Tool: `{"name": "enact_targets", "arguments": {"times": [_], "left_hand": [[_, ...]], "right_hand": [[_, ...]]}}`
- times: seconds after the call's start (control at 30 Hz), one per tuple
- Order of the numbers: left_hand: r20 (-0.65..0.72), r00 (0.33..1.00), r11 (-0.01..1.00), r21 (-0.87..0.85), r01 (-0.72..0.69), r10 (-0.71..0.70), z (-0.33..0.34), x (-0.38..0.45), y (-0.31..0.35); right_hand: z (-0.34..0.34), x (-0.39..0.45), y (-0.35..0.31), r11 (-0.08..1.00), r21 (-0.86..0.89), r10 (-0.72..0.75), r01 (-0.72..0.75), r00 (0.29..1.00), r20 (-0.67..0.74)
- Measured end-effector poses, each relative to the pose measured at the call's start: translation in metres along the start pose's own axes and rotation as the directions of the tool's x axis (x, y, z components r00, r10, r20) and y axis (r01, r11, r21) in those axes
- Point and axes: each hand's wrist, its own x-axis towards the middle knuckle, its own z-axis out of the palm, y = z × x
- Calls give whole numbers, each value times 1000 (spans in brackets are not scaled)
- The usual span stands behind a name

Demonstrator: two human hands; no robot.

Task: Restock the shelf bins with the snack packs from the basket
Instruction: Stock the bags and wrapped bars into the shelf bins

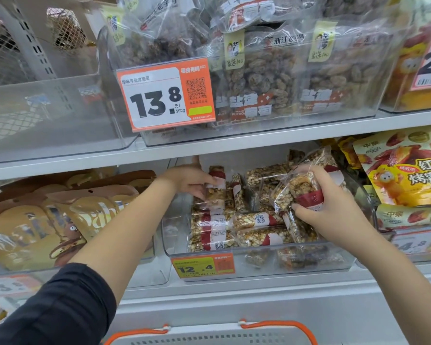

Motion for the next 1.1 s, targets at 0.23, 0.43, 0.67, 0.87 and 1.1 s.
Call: {"name": "enact_targets", "arguments": {"times": [0.23, 0.43, 0.67, 0.87, 1.1], "left_hand": [[29, 998, 557, 828, -59, 63, 14, -9, -21], [249, 877, 39, 956, -290, 411, 24, 19, -23], [-76, 882, 260, 964, -54, 464, -16, 41, -10], [-152, 939, 309, 950, 52, 310, -3, 62, -4], [-130, 907, 418, 907, -55, 401, -4, 34, -5]], "right_hand": [[-1, 0, 2, 1000, 26, -6, 5, 1000, 30], [-4, -1, 2, 999, 41, -10, 9, 999, 42], [-4, 0, 2, 998, 42, -50, 47, 996, 69], [-4, 1, 3, 998, 51, -47, 44, 997, 63], [-2, 1, 4, 998, 45, -55, 53, 997, 56]]}}
